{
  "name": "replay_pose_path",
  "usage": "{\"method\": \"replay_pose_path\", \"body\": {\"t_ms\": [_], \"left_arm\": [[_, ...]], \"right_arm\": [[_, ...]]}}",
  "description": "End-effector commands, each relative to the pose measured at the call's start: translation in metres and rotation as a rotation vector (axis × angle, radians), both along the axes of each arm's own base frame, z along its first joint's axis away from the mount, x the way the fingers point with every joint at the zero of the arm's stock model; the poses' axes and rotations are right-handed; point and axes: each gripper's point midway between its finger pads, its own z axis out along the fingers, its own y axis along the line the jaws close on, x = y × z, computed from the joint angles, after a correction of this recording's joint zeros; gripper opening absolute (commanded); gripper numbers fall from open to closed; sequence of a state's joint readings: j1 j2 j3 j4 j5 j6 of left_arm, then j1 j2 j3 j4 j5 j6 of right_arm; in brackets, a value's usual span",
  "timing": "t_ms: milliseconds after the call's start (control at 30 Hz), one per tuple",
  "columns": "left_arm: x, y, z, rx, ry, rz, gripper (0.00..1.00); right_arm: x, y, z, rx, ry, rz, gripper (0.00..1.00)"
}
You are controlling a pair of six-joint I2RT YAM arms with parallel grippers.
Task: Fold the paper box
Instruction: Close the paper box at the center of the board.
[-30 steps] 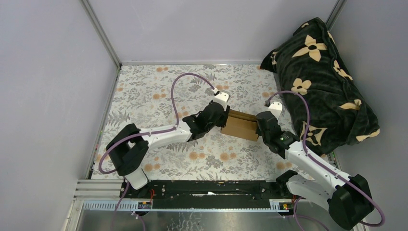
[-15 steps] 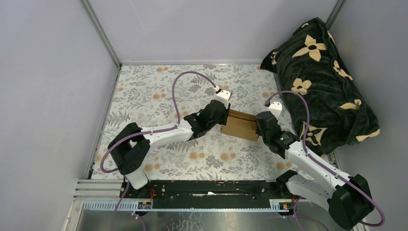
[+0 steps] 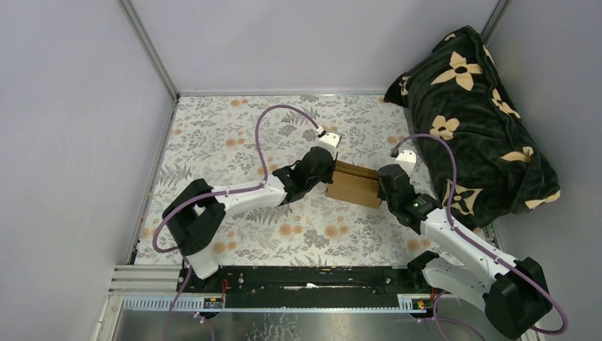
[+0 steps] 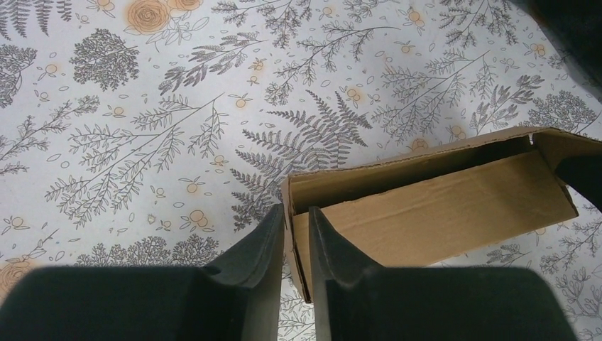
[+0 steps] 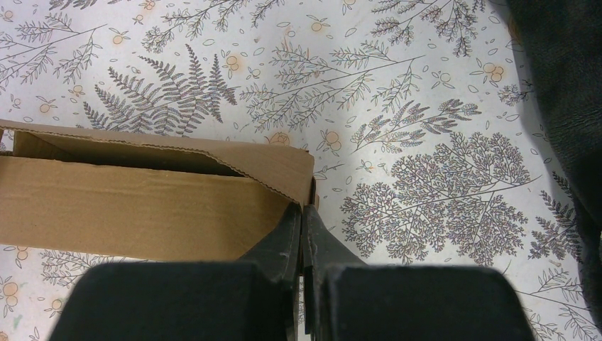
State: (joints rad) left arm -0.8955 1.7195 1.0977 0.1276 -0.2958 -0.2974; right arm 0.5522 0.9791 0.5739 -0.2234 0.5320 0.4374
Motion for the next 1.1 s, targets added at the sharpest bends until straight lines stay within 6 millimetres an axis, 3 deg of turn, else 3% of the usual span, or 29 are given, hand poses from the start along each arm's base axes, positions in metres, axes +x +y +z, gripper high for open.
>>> {"method": "replay_pose_path", "body": {"t_ms": [0,400,733,1067], "left_arm": [[0.015,-0.004,0.023,-0.063,-0.066,0.033,0.22],[0.018,-0.003,0.018,-0.070,-0.045,0.049,0.08],[0.000,0.005,0.013,-0.110,-0.011,0.063,0.06],[-0.009,-0.007,0.022,-0.098,0.028,0.078,0.06]], "right_arm": [[-0.007,0.001,-0.006,-0.019,0.032,0.023,0.00],[-0.006,0.001,-0.005,-0.020,0.029,0.022,0.00],[-0.006,0.002,-0.002,-0.007,0.023,0.018,0.00],[-0.006,0.004,-0.004,-0.003,0.028,0.012,0.00]]}}
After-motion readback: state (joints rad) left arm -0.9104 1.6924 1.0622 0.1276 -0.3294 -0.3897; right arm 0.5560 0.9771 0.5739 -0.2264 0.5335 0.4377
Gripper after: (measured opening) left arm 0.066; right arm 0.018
